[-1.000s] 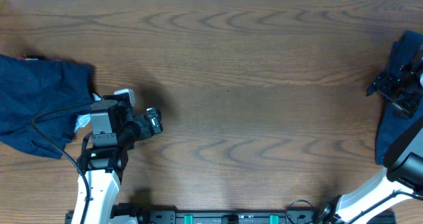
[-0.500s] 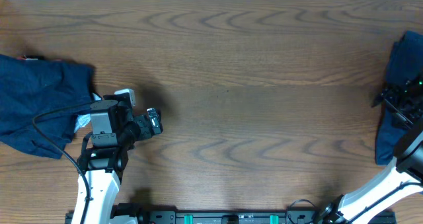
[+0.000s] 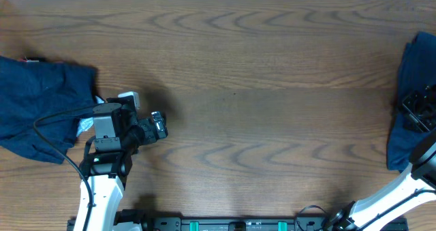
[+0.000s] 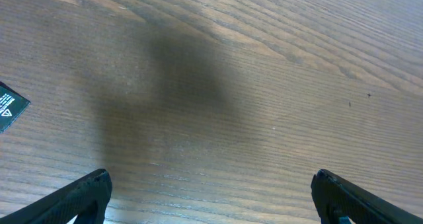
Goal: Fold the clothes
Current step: 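Grasp the edge of the navy shorts with the right gripper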
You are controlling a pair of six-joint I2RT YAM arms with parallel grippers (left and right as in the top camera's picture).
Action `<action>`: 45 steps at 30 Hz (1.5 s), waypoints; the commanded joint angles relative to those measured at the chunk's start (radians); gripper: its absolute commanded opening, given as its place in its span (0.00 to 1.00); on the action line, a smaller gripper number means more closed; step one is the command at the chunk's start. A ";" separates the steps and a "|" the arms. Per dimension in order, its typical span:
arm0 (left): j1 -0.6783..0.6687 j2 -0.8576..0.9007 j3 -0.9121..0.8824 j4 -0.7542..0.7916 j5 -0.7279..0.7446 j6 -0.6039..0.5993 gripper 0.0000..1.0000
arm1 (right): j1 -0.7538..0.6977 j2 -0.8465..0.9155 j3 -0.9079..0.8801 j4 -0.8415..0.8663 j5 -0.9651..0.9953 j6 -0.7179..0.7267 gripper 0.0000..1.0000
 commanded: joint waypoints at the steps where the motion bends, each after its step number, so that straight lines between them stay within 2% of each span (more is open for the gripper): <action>1: 0.002 0.002 0.024 0.002 0.013 0.011 0.98 | -0.001 0.005 0.012 0.002 -0.008 0.003 0.50; 7: 0.002 0.002 0.024 0.002 0.013 0.011 0.98 | -0.001 0.005 0.003 0.008 -0.008 0.004 0.49; 9: 0.002 0.002 0.024 0.002 0.013 0.011 0.98 | -0.001 0.005 -0.009 0.019 -0.009 0.004 0.52; 13: 0.002 0.002 0.024 0.002 0.013 0.011 0.98 | -0.001 0.005 -0.056 0.063 -0.015 0.004 0.46; 15: 0.002 0.002 0.024 0.002 0.013 0.011 0.98 | -0.001 0.005 -0.082 0.088 -0.016 0.005 0.52; 17: 0.002 0.002 0.024 0.002 0.013 0.011 0.98 | 0.000 0.005 -0.103 0.107 -0.016 0.006 0.51; 21: 0.002 0.002 0.024 0.002 0.013 0.011 0.98 | 0.000 0.005 -0.126 0.124 -0.019 0.012 0.33; 23: 0.002 0.002 0.024 0.002 0.013 0.011 0.98 | 0.000 0.005 -0.126 0.127 -0.019 0.012 0.11; 25: 0.002 0.002 0.024 0.002 0.013 0.011 0.98 | 0.000 0.005 -0.126 0.133 -0.027 0.013 0.01; 37: 0.002 0.002 0.024 0.006 0.013 0.010 0.98 | 0.043 -0.026 -0.072 0.104 -0.128 0.002 0.01; 45: 0.002 0.002 0.024 0.009 0.013 0.010 0.98 | 0.239 -0.131 0.098 -0.009 -0.127 -0.067 0.01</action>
